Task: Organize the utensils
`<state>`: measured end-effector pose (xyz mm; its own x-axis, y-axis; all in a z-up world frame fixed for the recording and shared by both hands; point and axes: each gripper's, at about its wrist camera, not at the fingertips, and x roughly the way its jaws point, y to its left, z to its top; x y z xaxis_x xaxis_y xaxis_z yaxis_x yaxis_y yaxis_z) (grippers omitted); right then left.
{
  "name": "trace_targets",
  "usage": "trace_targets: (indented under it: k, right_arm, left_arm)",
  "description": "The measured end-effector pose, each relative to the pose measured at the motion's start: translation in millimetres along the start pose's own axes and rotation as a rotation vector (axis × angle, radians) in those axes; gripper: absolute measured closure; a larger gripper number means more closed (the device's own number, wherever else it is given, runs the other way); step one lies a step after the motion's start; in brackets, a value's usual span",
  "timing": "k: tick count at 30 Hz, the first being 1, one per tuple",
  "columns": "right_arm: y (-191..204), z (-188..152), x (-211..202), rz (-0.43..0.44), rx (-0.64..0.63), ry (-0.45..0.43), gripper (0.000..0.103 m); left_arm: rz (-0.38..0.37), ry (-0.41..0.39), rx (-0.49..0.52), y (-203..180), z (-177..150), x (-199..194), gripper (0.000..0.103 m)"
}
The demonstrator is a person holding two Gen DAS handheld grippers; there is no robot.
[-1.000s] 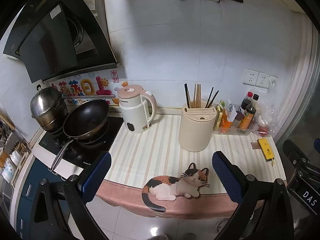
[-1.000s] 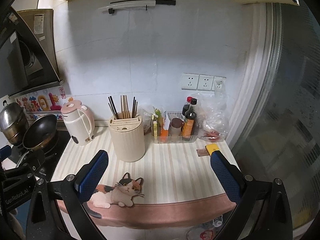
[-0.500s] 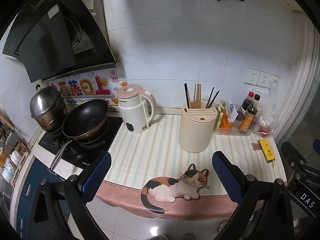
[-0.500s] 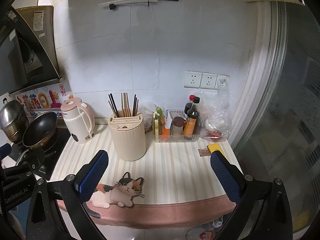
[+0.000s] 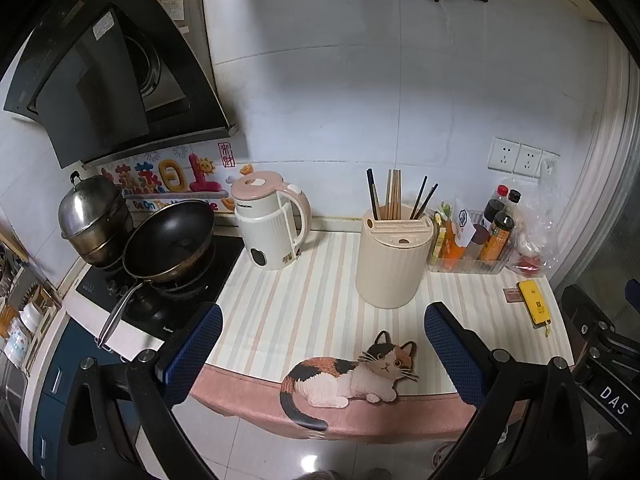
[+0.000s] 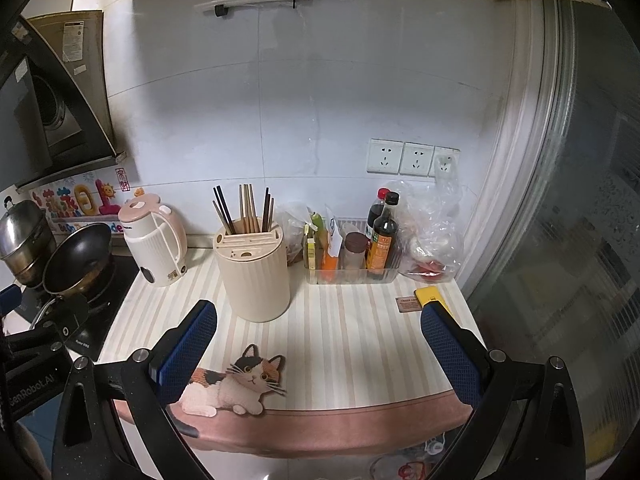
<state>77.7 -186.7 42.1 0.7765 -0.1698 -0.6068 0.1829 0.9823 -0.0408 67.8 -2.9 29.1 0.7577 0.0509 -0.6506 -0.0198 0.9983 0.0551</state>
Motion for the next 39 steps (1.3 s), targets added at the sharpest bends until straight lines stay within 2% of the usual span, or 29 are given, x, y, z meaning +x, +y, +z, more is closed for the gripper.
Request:
trace_targets:
  k: [39]
  right_arm:
    - [1.8, 3.1, 6.3, -0.003, -0.021, 0.007, 0.0]
  left_arm:
    - [-0.002, 0.005, -0.002, -2.2, 1.0, 3.9, 0.0]
